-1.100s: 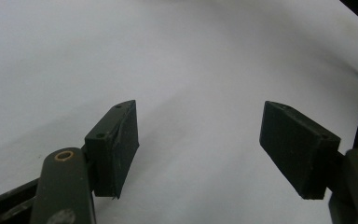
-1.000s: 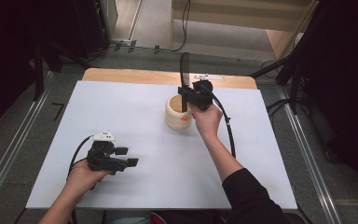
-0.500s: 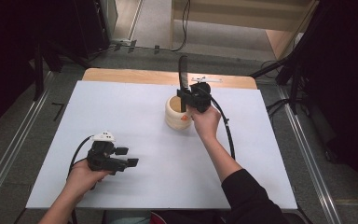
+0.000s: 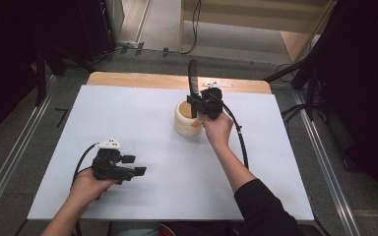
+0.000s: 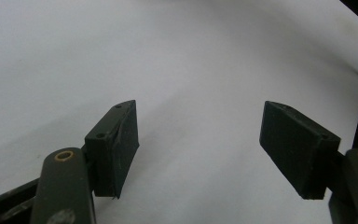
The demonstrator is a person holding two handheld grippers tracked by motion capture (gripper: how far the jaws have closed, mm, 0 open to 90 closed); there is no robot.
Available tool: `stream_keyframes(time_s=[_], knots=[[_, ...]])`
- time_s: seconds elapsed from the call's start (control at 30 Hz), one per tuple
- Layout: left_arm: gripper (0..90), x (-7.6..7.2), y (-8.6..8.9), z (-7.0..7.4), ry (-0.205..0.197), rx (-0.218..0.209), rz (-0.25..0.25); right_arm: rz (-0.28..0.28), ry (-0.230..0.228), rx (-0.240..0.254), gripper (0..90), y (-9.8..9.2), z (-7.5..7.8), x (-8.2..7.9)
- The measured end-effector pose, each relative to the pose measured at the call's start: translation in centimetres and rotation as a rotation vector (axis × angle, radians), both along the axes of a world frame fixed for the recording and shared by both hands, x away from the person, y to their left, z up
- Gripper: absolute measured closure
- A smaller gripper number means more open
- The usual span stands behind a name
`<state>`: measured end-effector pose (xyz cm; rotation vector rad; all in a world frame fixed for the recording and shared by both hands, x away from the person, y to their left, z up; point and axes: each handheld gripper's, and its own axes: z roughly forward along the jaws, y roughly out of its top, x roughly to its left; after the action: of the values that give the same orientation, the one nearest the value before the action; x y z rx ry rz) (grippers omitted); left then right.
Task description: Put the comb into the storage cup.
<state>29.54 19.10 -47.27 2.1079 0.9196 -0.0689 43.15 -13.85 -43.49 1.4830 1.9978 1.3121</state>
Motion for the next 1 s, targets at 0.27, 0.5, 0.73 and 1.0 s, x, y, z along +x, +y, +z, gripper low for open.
stream_keyframes(time_s=[0.27, 0.5, 0.73, 1.0], knots=[[28.7, 0.1, -0.1, 0.0, -0.001, 0.001, -0.003, 0.048, -0.076, 0.023, 42.9, -1.0, 0.2, -0.3], [28.7, 0.3, -0.1, -0.1, 0.004, 0.002, 0.0, 0.072, -0.085, 0.015, 33.0, -1.6, 0.2, -1.0], [28.7, 0.5, -0.3, -0.1, 0.003, -0.003, 0.004, 0.078, -0.075, 0.004, 30.6, -2.3, 0.2, -1.7], [28.8, 0.9, -0.3, 0.0, 0.005, -0.008, 0.012, 0.076, -0.057, 0.001, 30.3, -3.3, 0.0, -2.1]])
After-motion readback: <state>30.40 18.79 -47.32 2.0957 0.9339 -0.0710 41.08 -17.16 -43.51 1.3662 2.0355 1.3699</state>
